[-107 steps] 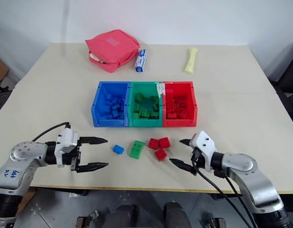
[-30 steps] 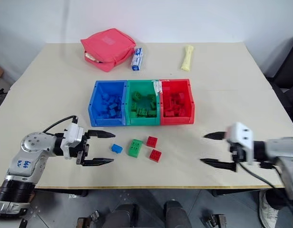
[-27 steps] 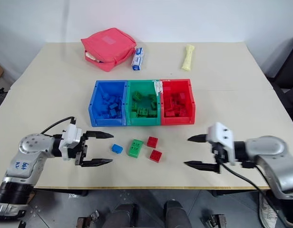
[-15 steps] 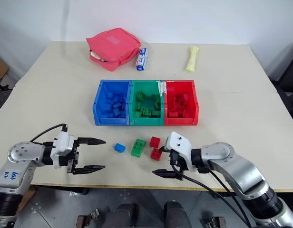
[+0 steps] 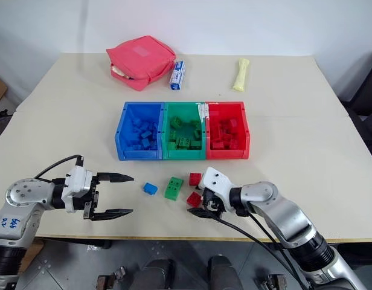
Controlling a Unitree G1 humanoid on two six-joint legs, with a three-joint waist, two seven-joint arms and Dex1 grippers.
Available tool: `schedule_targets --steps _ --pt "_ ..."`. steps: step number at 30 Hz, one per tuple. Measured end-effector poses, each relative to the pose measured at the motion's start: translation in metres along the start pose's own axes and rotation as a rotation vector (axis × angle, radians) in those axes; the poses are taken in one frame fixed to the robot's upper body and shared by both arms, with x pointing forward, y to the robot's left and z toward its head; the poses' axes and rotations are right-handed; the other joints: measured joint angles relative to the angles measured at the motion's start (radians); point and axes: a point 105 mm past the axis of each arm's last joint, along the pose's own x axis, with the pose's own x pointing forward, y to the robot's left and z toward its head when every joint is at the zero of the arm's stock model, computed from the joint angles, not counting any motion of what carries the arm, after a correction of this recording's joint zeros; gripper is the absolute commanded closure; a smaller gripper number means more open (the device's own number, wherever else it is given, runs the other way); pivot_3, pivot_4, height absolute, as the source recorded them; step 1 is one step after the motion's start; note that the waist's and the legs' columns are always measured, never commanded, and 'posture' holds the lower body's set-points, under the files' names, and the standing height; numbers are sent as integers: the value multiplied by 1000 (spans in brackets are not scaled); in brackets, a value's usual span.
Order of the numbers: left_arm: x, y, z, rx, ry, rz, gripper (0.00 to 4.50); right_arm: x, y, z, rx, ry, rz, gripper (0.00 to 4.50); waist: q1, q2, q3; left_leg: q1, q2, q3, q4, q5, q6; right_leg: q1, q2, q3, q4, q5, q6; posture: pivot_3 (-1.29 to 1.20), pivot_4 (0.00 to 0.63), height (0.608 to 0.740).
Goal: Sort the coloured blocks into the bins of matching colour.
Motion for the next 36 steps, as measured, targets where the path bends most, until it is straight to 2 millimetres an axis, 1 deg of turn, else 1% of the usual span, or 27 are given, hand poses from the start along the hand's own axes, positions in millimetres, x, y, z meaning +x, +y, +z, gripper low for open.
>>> schedule_targets --steps 2,3,4,5,7,9,11,14,16,18,19,21,23,26,28,30,31,32,34,36 --pt "0 0 0 0 0 -1 0 -1 1 -2 4 -2 2 2279 1 0 0 0 0 0 0 0 0 0 0 0 0 0 0 0 150 740" --pt "0 0 0 1 0 -1 0 -3 1 -3 7 1 2 2731 1 0 0 0 0 0 0 0 0 0 0 0 0 0 0 0 150 740" --pt "0 0 0 1 0 -1 0 -5 0 -3 6 3 1 2964 2 0 0 0 0 0 0 0 0 0 0 0 0 0 0 0 150 740" --pt "0 0 1 2 -1 -1 0 -8 0 -5 4 12 5 3033 3 0 0 0 0 0 0 0 0 0 0 0 0 0 0 0 150 740" --pt "2 2 3 -1 -20 8 0 -16 -1 -5 21 8 20 3031 8 0 0 0 0 0 0 0 0 0 0 0 0 0 0 0 150 740" --pt "7 4 5 -29 -61 33 0 -28 -5 3 26 -26 26 3031 9 0 0 0 0 0 1 -1 1 0 0 0 0 0 0 0 150 740" --pt "12 7 8 -72 -111 74 0 -42 -15 18 16 -72 -2 3031 9 0 0 0 0 0 1 -1 2 1 0 0 0 0 1 0 150 740" --pt "22 17 19 -104 -186 153 0 -70 -55 50 -6 -156 -142 3031 6 0 0 0 0 0 2 -1 2 1 0 0 0 1 1 0 150 740" --pt "22 27 25 -109 -218 227 0 -84 -83 67 -1 -201 -248 3031 5 0 0 0 0 0 1 -1 1 0 1 0 1 1 1 0 150 740" --pt "22 35 30 -120 -249 289 0 -91 -111 77 24 -238 -349 3031 4 0 0 0 0 1 1 0 1 -1 1 0 1 1 1 0 150 740" --pt "23 38 32 -132 -264 314 0 -93 -124 80 30 -249 -399 3031 4 0 0 0 0 1 1 1 -2 -1 1 0 1 1 1 0 150 740" --pt "20 43 33 -150 -281 358 0 -97 -144 80 30 -247 -468 3031 3 0 0 -1 0 1 0 2 -3 -2 1 0 1 1 1 0 150 740" --pt "19 45 33 -154 -281 375 0 -96 -153 76 45 -236 -484 2277 3 0 0 -2 0 1 0 2 -3 -3 1 0 0 1 1 0 150 740" --pt "19 45 33 -158 -279 378 0 -90 -156 66 69 -210 -464 1362 4 0 0 -3 -1 2 1 2 -3 -4 0 0 0 1 1 0 150 740" --pt "19 45 33 -158 -279 374 0 -90 -154 69 53 -220 -451 760 4 0 0 -4 -1 2 1 2 -3 -4 0 0 1 1 1 0 150 740" --pt "20 44 34 -153 -278 364 0 -97 -149 74 13 -252 -433 39 7 0 0 -4 -1 1 1 2 -3 -4 0 0 1 1 1 0 150 740" --pt "19 43 34 -152 -274 357 0 -103 -144 74 -1 -268 -420 39 10 0 0 -4 0 1 2 2 -3 -3 0 -1 1 1 1 0 150 740" --pt "18 43 33 -144 -263 348 0 -113 -135 69 -20 -276 -394 39 16 0 0 -4 -1 0 1 2 -3 -3 0 -2 0 1 1 0 150 740" --pt "14 43 31 -121 -236 338 0 -131 -118 53 -36 -265 -356 39 25 0 0 -4 -1 0 1 1 -2 -1 0 -2 -2 1 1 0 150 740" --pt "12 43 28 -99 -215 311 0 -143 -103 36 -27 -241 -330 39 26 0 0 -3 -1 1 2 1 -2 -1 -1 -1 -2 1 2 0 150 740"
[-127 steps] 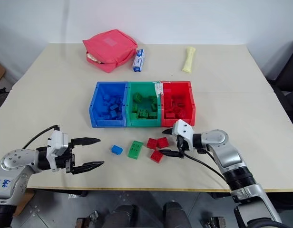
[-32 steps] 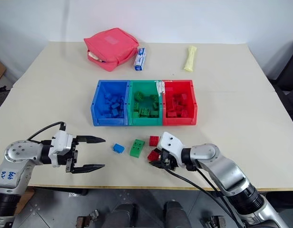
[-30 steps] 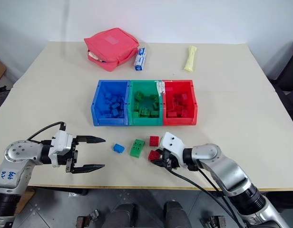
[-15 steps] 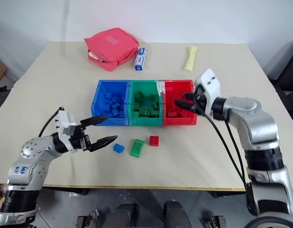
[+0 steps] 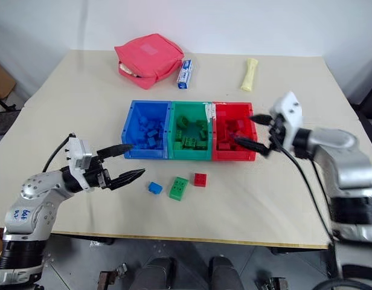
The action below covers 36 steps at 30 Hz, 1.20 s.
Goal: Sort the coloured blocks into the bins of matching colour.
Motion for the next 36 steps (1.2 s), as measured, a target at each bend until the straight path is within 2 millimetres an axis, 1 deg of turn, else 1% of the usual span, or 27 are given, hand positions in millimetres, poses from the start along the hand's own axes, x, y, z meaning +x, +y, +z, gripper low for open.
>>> schedule_targets --steps 1,3,5,8,10,11,13,16,17,18,19,22,25,28,29,31,36 --pt "-1 -1 -2 13 11 -28 0 -12 6 -11 11 32 12 39 2 0 0 0 0 0 0 0 0 1 0 0 0 0 0 0 150 740" --pt "-5 -3 -10 30 52 -75 0 -33 12 -28 9 86 14 39 4 0 0 1 0 1 0 0 0 1 0 1 0 0 0 0 150 740" --pt "-5 -6 -12 42 66 -120 0 -48 16 -41 -27 136 22 39 0 0 0 3 0 2 0 -1 2 2 1 1 1 0 0 0 150 740" --pt "-3 -5 -11 55 57 -145 0 -63 18 -58 -52 199 30 39 -8 0 0 4 1 2 0 -1 3 2 1 1 2 0 0 0 150 740" --pt "-3 -3 -9 65 51 -142 0 -67 20 -65 -36 223 47 39 -17 0 0 4 1 2 0 -1 3 2 1 2 2 0 0 0 150 740" --pt "-3 -3 -8 72 48 -145 0 -63 21 -64 -36 222 62 39 -23 0 0 4 1 3 0 -1 3 2 1 2 2 0 0 0 150 740" --pt "-3 -4 -8 76 47 -151 0 -48 28 -57 -48 194 112 39 -33 0 0 5 2 3 0 -1 3 2 2 2 3 0 0 0 150 740" --pt "-6 -6 -12 74 69 -162 0 -21 48 -48 -70 173 238 39 -40 0 0 4 2 2 -1 0 2 1 2 1 3 0 0 0 150 740" --pt "-10 -7 -15 73 91 -172 0 -12 58 -46 -69 175 294 39 -40 0 0 4 2 2 -1 0 1 1 2 1 3 0 0 0 150 740" --pt "-14 -8 -18 73 109 -175 0 -3 63 -45 -65 176 327 39 -43 0 0 4 2 2 -1 1 0 1 2 1 2 0 0 0 150 740" --pt "-18 -8 -20 71 127 -177 0 9 68 -42 -68 176 362 39 -46 0 0 4 2 2 -1 1 0 2 1 2 2 0 0 0 150 740" --pt "-25 -8 -26 69 158 -178 0 54 86 -35 -65 166 449 39 -43 0 0 4 2 2 -1 1 -1 0 1 1 2 0 0 0 150 740" --pt "-29 -13 -30 55 171 -177 0 81 88 -37 -79 174 447 39 -35 0 0 2 1 0 -1 1 -1 0 0 0 2 0 0 0 150 740" --pt "-31 -18 -32 53 178 -174 0 94 83 -50 -93 222 414 39 -23 0 0 1 -1 0 0 0 0 -1 -2 0 1 0 0 0 150 740" --pt "-31 -19 -32 53 179 -171 0 96 83 -54 -92 233 417 213 -20 0 0 1 -1 0 0 0 0 -1 -2 0 1 0 0 0 150 740" --pt "-31 -21 -31 55 179 -165 0 99 88 -60 -101 247 446 703 -18 0 0 1 -1 0 0 0 0 -1 -2 -1 1 0 0 0 150 740" --pt "-29 -21 -26 67 168 -149 0 100 93 -59 -109 243 480 2378 -19 0 0 2 0 0 0 1 -1 -1 -1 -1 2 0 0 0 150 740"
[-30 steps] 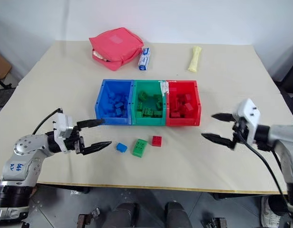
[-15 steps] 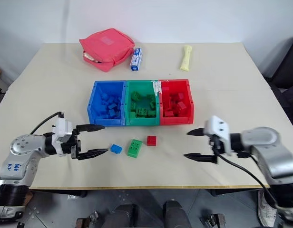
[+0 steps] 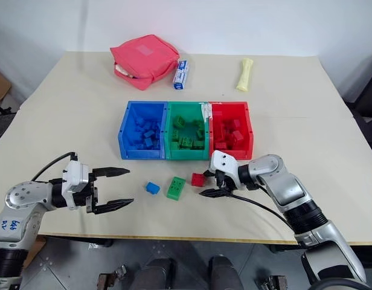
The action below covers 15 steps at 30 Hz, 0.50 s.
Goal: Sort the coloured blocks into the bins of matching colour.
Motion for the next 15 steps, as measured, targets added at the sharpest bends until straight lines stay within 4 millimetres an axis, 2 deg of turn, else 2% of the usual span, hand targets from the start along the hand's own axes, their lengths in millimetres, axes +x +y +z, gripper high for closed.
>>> schedule_targets --steps 6,7,9,12,15 --pt "0 3 1 -8 -2 17 0 4 -4 7 0 -23 -27 4414 -8 0 0 0 0 0 -1 0 0 0 0 0 1 0 0 0 150 740" --pt "0 3 1 -9 -4 18 0 3 -4 6 7 -20 -30 4480 -8 0 0 0 0 0 -1 0 0 0 0 0 0 0 0 0 150 740" --pt "1 3 2 -9 -8 20 0 3 -3 4 21 -12 -34 4480 -8 0 0 0 0 0 -1 0 0 0 0 0 0 0 0 0 150 740" --pt "2 4 3 -9 -16 23 0 -3 -3 -2 56 22 -62 3873 -7 0 0 0 0 0 -1 0 0 0 0 0 0 0 0 0 150 740" --pt "4 4 3 -9 -23 22 0 -16 -2 -3 82 32 -94 2904 -4 0 0 0 0 0 0 0 0 0 0 0 0 0 0 0 150 740"
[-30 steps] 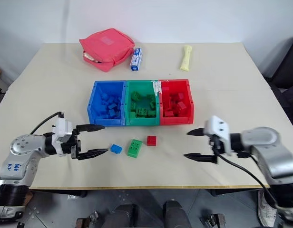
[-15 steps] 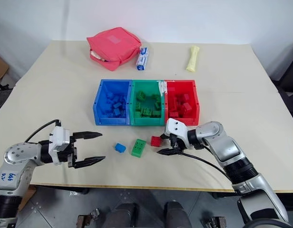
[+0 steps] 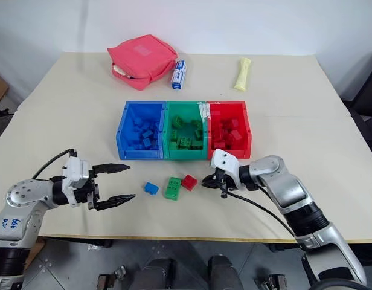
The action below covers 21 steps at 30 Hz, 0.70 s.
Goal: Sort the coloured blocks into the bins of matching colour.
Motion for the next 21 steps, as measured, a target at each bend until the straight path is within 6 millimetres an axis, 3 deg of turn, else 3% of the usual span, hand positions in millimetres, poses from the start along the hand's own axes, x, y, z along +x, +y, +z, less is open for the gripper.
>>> schedule_targets --steps 4,10,15,21 --pt "1 0 1 1 -6 -2 0 -8 2 10 27 -50 -24 1601 -2 0 0 0 0 0 0 0 0 0 0 0 0 0 0 0 150 740" --pt "2 -1 2 4 -14 -13 0 3 12 21 60 -96 -33 1601 -2 0 0 0 0 0 0 0 0 0 0 0 0 0 0 0 150 740" --pt "4 -3 1 -5 -11 -29 0 25 16 13 79 -66 -67 1601 -3 0 0 0 0 0 0 0 0 0 0 0 0 0 0 0 150 740" --pt "4 -3 1 -8 -14 -32 0 32 17 13 57 -69 -85 1601 -4 0 0 0 0 0 0 0 0 0 0 0 0 0 0 0 150 740"
